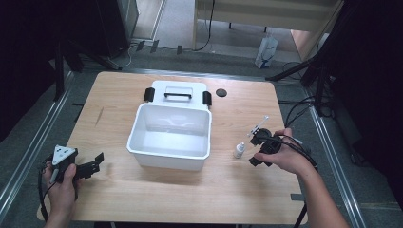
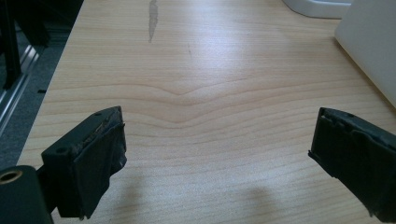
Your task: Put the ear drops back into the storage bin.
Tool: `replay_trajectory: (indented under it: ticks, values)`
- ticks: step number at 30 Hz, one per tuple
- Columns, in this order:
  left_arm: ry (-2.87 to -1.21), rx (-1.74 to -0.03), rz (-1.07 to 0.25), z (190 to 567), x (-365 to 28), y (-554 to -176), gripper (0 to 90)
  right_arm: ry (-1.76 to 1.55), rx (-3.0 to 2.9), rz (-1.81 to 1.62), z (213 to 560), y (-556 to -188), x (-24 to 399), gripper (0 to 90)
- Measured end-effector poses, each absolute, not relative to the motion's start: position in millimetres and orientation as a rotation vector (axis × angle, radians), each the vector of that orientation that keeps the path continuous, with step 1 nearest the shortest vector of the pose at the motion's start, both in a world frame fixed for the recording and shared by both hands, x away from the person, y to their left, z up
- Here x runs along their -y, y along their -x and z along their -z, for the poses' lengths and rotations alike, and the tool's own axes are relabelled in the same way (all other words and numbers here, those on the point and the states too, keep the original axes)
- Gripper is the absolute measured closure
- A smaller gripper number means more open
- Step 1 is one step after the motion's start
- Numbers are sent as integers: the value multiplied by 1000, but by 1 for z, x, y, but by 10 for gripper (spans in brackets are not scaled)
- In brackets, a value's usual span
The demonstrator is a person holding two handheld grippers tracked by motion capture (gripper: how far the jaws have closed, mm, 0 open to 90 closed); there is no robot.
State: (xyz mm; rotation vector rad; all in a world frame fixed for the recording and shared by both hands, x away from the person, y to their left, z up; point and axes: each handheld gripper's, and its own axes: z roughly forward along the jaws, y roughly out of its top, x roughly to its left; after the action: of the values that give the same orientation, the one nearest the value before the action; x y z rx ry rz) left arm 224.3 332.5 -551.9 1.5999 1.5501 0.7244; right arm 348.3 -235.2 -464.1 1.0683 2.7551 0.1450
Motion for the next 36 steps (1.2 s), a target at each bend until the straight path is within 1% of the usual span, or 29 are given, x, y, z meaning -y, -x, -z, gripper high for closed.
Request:
replay_trajectory:
  ticks: [13,17,18,28,32,34,35,36]
  values:
    - [-1601,-1549,-723,552,-332,-225,41,-1013,-2818,-29,457,-359,217,169]
    - [-1602,-1551,-724,552,-333,-225,41,-990,-2834,2,454,-362,211,163]
    - [-1601,-1552,-725,552,-332,-225,41,-979,-2843,18,451,-364,207,149]
    - [-1602,-1550,-728,552,-332,-225,41,-964,-2848,-11,443,-370,192,174]
    - [-1600,-1550,-727,552,-333,-225,41,-943,-2863,-30,442,-372,186,286]
    - [-1601,-1549,-728,552,-332,-225,41,-932,-2883,-36,442,-374,184,321]
    - [-1601,-1549,-728,552,-332,-225,41,-932,-2883,-36,442,-374,184,321]
    - [-1601,-1549,-727,552,-332,-225,41,-930,-2887,-30,443,-375,181,345]
